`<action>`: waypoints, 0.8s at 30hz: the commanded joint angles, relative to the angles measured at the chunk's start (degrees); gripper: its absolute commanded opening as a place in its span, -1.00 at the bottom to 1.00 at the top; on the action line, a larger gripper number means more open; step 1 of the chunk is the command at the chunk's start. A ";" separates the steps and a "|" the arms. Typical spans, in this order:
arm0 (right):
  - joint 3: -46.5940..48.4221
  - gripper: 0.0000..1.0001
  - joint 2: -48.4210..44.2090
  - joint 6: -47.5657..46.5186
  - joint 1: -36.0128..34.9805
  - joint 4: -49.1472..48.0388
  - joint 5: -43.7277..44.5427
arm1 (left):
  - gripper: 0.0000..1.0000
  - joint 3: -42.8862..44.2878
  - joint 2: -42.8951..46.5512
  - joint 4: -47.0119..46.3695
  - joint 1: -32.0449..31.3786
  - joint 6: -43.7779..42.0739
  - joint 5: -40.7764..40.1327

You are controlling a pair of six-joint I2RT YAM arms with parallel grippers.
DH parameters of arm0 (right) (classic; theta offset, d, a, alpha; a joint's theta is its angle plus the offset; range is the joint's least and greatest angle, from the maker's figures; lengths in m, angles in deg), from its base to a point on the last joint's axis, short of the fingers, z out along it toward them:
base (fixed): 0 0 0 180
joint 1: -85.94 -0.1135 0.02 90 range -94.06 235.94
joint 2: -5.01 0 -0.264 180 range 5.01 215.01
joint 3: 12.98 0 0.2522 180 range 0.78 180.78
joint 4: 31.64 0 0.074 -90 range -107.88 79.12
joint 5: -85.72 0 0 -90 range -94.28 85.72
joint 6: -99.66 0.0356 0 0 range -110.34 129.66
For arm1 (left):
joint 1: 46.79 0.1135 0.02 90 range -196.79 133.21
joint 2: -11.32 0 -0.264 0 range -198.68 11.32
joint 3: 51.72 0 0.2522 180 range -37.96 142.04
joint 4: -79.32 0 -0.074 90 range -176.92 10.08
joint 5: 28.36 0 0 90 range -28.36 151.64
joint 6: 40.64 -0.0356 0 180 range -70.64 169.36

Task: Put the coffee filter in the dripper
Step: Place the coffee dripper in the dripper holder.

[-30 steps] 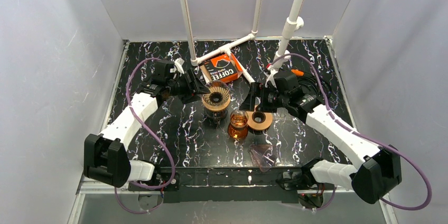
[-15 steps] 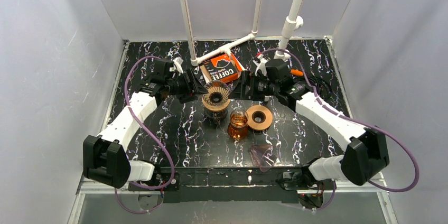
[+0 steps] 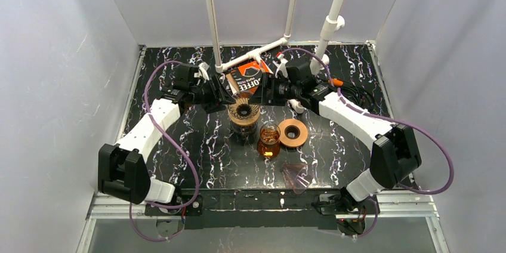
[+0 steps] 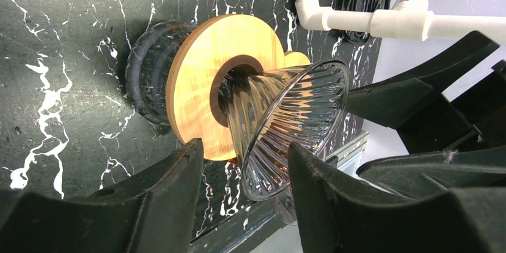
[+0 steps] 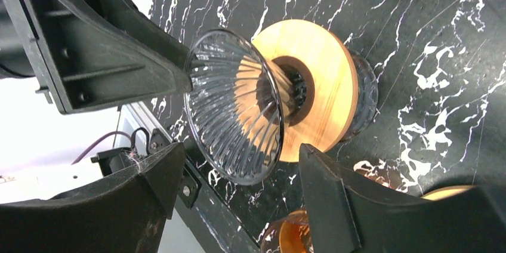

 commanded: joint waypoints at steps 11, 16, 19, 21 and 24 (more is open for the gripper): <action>6.74 0.20 6.58 -2.72 0.15 -1.03 1.72 | -0.11 4.03 -2.83 0.76 -0.06 -0.81 1.07; 7.39 -0.08 7.97 -3.49 0.15 -0.26 1.67 | -0.16 4.26 -4.20 0.73 0.01 -0.49 0.92; 7.91 -0.17 8.79 -3.91 0.15 0.51 1.82 | -0.19 4.24 -4.75 0.86 0.04 -0.25 0.49; 8.19 -0.17 9.12 -4.17 0.15 1.15 2.25 | -0.22 4.25 -5.10 0.87 0.06 0.02 0.32; 8.49 -0.17 9.86 -4.33 0.17 1.54 2.62 | -0.25 4.47 -5.78 1.12 0.19 0.39 -0.04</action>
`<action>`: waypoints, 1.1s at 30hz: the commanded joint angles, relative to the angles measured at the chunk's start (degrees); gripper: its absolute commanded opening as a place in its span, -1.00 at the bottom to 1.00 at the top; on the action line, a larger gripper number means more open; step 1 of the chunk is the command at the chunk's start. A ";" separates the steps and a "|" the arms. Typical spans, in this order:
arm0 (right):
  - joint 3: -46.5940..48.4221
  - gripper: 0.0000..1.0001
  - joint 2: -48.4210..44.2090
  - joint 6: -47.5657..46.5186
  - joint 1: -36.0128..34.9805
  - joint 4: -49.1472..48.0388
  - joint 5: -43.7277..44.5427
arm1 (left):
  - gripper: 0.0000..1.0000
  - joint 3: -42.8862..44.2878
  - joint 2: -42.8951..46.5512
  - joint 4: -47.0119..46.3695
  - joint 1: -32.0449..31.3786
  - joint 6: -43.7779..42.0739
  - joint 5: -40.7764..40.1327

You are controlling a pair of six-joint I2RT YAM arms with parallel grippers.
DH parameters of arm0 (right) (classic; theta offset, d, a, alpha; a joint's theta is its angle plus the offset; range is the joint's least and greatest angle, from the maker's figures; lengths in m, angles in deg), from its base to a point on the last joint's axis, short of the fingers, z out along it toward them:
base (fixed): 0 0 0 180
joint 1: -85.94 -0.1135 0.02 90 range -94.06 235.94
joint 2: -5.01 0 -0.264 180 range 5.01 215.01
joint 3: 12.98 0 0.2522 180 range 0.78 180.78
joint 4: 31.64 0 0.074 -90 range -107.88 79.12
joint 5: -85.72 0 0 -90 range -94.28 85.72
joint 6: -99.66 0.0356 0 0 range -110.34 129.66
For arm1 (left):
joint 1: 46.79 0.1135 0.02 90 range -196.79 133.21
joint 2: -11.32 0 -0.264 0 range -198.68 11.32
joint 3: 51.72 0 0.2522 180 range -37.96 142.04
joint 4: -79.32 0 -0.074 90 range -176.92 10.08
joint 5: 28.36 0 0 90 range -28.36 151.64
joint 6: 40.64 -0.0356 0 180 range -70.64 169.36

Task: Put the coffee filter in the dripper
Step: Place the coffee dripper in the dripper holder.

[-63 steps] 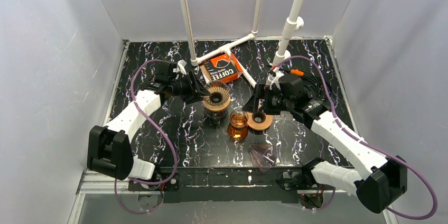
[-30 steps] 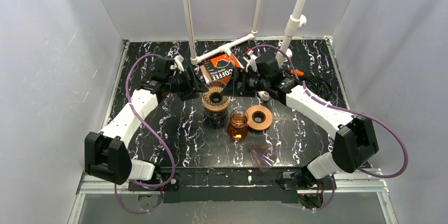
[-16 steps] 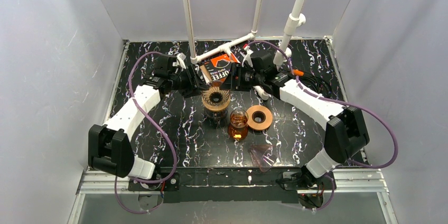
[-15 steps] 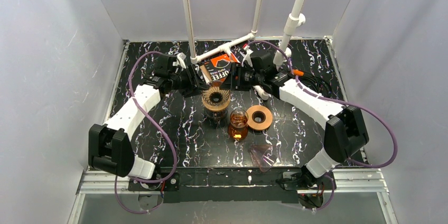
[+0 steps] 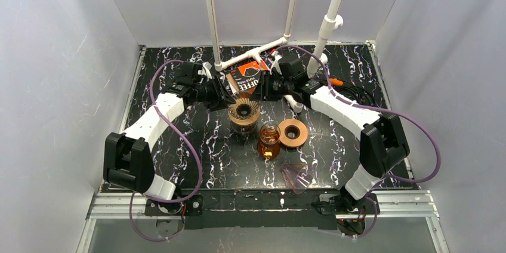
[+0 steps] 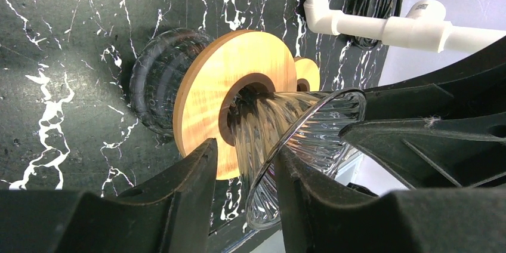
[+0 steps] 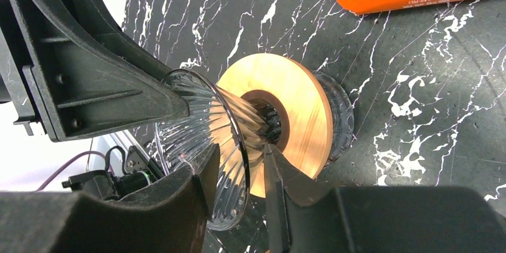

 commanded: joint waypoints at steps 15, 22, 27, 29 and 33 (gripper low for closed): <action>4.60 -0.19 4.57 -2.79 0.19 6.01 1.77 | -0.21 2.88 -2.17 -1.49 0.48 2.16 2.38; 4.78 0.09 3.34 -4.53 0.19 6.85 2.31 | 0.23 2.59 -0.27 -0.15 0.52 0.57 1.12; 4.44 0.47 0.25 -6.06 0.64 8.73 5.18 | 0.60 1.19 3.73 -0.07 0.50 -1.18 -1.70; 3.93 0.57 -1.05 -6.39 1.22 9.09 5.28 | 0.67 0.80 5.01 -0.11 0.49 -1.67 -2.32; 2.59 0.73 -3.48 -7.12 3.14 9.39 5.37 | 0.69 0.25 6.81 0.47 0.50 -2.59 -3.16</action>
